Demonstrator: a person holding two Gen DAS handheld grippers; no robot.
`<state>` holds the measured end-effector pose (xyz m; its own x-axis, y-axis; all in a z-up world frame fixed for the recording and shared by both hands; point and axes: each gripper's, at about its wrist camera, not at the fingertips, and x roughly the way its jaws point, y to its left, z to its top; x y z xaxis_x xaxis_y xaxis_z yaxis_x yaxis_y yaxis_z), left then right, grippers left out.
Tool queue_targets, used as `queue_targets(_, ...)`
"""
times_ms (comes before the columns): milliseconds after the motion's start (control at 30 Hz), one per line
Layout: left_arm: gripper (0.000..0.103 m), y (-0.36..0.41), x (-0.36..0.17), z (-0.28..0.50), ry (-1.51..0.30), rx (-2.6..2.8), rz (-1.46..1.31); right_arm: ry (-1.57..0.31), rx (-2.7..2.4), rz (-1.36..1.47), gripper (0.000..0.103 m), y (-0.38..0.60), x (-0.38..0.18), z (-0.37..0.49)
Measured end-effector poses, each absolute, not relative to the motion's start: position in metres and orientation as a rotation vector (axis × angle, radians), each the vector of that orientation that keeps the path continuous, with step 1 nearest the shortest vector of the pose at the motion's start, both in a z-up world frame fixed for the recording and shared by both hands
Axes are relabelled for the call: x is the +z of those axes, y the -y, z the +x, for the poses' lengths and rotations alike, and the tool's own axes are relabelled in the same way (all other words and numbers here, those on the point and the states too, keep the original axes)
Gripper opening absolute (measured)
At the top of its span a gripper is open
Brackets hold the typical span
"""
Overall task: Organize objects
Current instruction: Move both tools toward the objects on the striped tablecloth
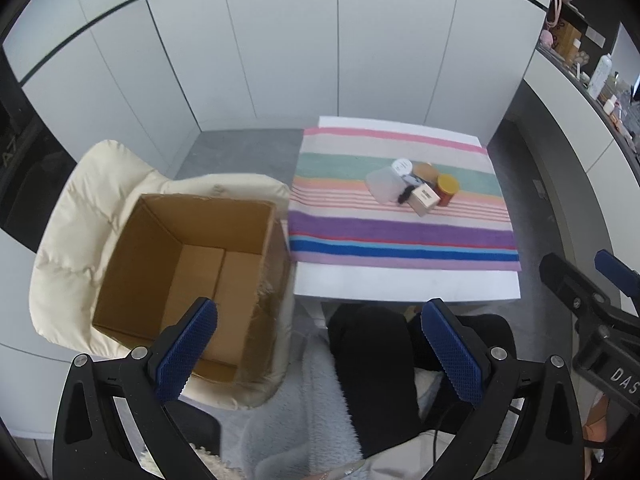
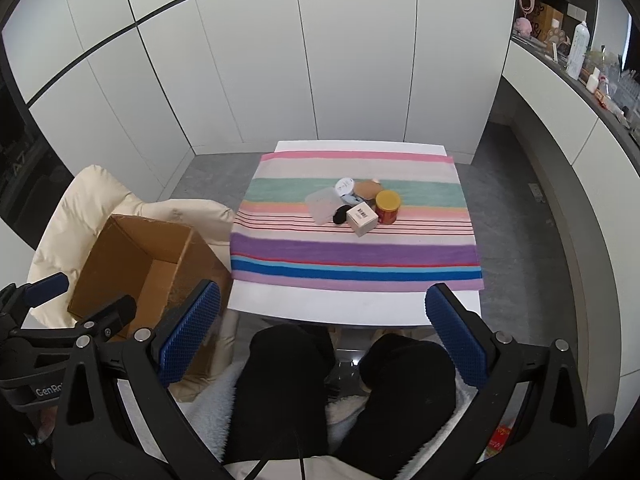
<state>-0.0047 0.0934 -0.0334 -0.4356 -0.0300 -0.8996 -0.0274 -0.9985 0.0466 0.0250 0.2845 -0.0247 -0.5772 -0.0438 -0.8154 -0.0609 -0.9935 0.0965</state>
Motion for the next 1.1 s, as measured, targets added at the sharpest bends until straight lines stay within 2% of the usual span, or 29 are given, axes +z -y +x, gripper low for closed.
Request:
queue_targets(200,0.103,-0.122,-0.036,-0.015,0.082,-2.673,1.695,-0.228,2.742,-1.447,0.103,-0.322,-0.03,0.017)
queue_targets(367,0.103,-0.145,-0.032,-0.029,0.002,-2.714,1.704,-0.276,2.712,-1.457,0.103,-0.358,-0.04,0.015)
queue_targets(567,0.103,-0.196,-0.034,-0.049,0.109,-2.801,1.682,-0.314,2.661,-1.492,0.103,-0.398,-0.059,0.009)
queue_targets(867,0.103,-0.245,-0.08,-0.095,0.118,-2.9,1.757,-0.448,2.589,-1.506,0.103,-0.454,-0.096,-0.016)
queue_targets(1100,0.103,-0.238,-0.139,-0.14,0.007,-2.833,1.814,-0.298,2.552,-1.422,0.103,-0.473,-0.136,-0.047)
